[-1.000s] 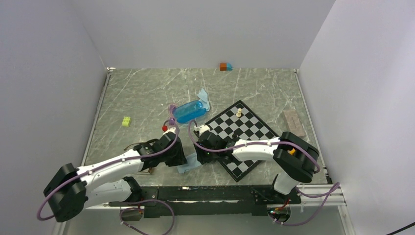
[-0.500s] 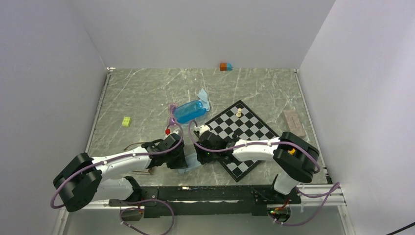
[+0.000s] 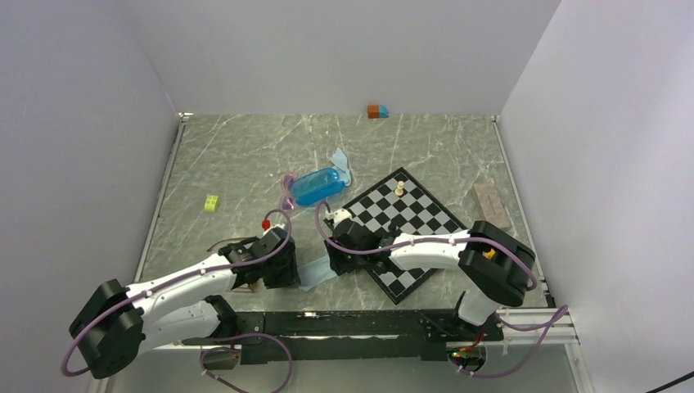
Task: Organize the sunglasses
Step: Smooth out the folded cleaning cloth at the center of the board, then pick up the folded cleaning cloth from the center of the board, then place the folded cleaning cloth in the sunglasses case, then smooth out the folded cleaning cloth near the sunglasses case, then pick up the sunglasses from the center of the board.
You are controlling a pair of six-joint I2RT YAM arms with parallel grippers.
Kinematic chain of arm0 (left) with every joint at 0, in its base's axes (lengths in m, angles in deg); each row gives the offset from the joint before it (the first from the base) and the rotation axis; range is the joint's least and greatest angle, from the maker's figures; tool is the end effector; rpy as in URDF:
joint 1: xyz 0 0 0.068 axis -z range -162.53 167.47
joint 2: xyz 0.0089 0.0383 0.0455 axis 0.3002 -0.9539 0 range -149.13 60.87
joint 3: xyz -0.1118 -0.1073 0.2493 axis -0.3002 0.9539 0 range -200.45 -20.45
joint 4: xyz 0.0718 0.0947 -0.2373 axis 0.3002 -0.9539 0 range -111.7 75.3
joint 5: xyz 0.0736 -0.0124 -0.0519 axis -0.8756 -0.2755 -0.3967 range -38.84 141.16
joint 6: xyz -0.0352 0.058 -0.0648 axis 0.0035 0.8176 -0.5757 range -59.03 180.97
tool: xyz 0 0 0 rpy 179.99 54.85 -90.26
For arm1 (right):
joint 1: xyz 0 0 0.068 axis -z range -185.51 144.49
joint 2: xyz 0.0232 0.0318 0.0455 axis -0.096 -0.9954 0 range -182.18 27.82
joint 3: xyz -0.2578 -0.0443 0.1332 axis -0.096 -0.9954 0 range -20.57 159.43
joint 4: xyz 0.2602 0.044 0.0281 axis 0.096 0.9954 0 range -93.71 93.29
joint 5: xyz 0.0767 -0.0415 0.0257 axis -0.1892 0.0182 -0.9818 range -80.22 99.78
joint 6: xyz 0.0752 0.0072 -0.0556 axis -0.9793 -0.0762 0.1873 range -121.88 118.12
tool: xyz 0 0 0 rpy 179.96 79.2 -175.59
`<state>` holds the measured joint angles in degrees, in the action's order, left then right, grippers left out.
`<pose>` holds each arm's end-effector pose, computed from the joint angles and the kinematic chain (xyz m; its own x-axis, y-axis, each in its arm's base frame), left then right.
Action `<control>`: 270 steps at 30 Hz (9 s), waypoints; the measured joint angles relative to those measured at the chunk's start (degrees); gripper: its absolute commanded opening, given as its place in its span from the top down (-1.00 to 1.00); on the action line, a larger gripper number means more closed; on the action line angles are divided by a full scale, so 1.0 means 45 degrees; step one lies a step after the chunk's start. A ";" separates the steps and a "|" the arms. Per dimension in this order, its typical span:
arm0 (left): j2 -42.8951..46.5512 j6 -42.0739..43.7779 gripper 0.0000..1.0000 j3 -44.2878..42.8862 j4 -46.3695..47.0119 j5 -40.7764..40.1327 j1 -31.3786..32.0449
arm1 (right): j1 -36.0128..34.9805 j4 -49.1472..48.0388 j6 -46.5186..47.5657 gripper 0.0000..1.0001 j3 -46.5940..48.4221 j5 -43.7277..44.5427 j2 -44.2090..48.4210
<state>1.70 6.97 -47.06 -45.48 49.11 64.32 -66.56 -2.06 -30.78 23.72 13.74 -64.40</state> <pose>0.1301 -0.1345 0.1332 -0.9403 -0.1791 -0.2895 -0.0723 0.9361 -0.3441 0.1724 0.2993 0.1333 -0.7341 -0.3309 -0.5930 -0.5672 0.7790 0.2674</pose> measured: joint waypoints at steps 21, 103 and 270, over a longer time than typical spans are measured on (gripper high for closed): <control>-0.1190 -0.1962 0.32 -0.0437 0.0306 -0.0860 0.0714 | 0.0005 0.0636 -0.0068 0.04 0.0194 0.0476 0.0500; -0.3133 -0.0053 1.00 -0.6853 -0.0729 -0.3356 -0.2837 | 0.2866 0.3041 0.3609 1.00 0.7446 0.0743 -0.1141; -0.4823 0.2827 -0.46 -0.6479 0.2754 -0.1651 -0.5571 | 0.6285 -0.2025 0.2749 -0.99 0.3968 0.0393 -0.0049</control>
<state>-20.01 19.69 -76.22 -33.09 41.68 39.25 -38.28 -11.17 -18.41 41.58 15.52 -64.62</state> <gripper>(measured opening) 0.804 0.993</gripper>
